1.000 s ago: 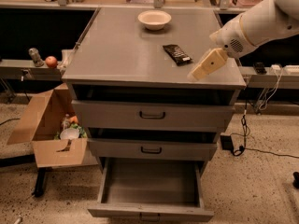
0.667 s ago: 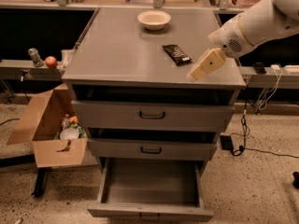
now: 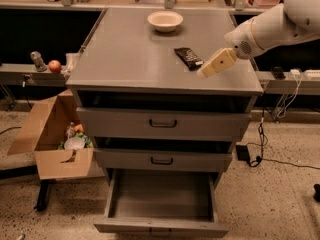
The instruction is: Place rxbar chocolate into bottom drawer
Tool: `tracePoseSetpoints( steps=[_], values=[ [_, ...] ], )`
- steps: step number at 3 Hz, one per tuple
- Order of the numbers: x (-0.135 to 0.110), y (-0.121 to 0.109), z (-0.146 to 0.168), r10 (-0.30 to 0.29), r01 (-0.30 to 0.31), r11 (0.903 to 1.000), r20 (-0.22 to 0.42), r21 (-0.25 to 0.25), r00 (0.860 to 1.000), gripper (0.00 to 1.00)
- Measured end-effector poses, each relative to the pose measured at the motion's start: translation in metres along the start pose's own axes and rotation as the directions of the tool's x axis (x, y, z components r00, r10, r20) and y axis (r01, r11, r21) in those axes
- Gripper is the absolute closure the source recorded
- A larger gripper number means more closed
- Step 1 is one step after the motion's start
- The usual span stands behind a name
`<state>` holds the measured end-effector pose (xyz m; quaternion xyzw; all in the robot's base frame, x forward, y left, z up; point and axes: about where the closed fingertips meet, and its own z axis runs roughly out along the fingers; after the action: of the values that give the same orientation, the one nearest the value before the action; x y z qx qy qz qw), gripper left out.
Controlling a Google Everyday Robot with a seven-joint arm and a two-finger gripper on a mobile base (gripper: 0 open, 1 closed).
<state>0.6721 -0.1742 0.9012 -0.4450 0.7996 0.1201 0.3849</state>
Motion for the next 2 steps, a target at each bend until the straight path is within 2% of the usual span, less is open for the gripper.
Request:
tracePoseSetpoints(
  steps=[1, 2],
  values=[
    [0.002, -0.059, 0.050, 0.100, -0.103, 0.9935, 0.070, 0.048, 0.993, 0.00],
    [-0.002, -0.079, 0.079, 0.140, -0.146, 0.9876, 0.097, 0.057, 0.985, 0.00]
  ],
)
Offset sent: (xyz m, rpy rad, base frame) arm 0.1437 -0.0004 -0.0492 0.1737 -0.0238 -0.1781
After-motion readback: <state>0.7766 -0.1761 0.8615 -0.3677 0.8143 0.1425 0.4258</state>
